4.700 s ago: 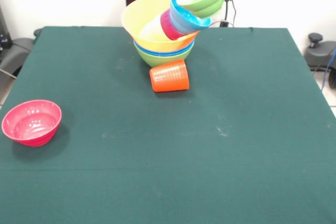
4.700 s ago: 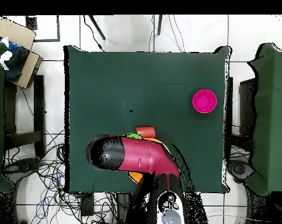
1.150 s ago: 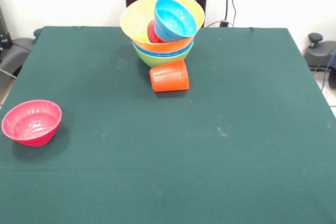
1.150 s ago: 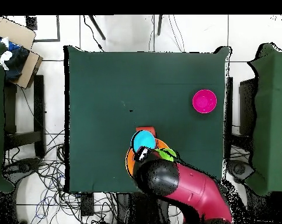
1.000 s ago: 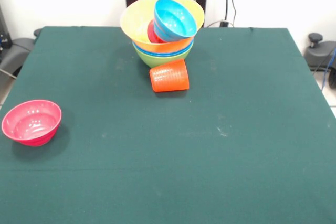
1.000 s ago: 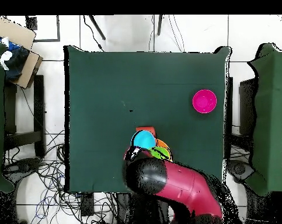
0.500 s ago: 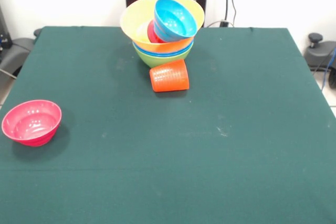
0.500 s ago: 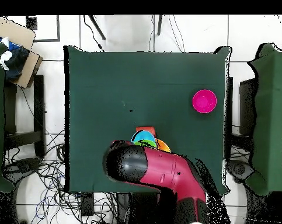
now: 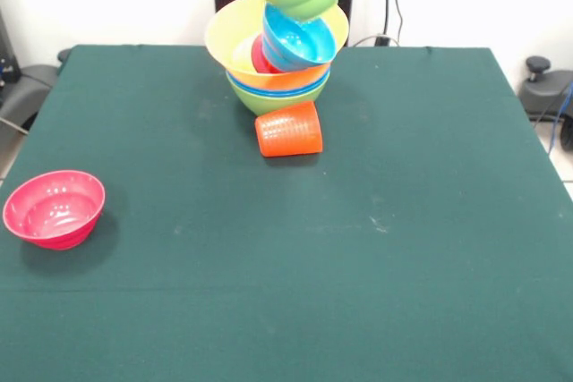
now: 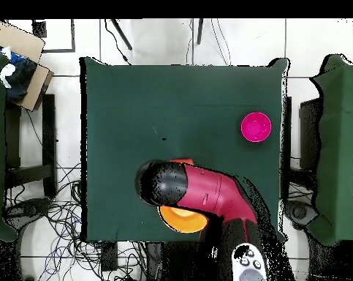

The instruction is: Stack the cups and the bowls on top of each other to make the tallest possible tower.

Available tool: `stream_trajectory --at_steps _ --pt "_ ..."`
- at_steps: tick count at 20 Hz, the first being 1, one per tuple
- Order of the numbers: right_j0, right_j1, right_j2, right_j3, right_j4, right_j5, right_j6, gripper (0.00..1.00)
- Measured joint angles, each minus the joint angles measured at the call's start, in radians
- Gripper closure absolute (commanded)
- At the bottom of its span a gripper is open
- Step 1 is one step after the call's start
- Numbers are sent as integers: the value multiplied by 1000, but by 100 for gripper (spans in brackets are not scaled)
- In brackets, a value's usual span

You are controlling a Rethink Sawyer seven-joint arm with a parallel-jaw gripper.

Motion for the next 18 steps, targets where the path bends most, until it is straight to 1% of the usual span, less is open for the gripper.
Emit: stream_trajectory --at_steps 1,8,14,18 --pt "0 23 0 -11 0 0 0 100" --pt "0 90 4 -31 0 -1 0 100" --pt "-2 116 6 -27 0 -32 0 100" --pt "-17 117 7 -3 0 -85 0 100"
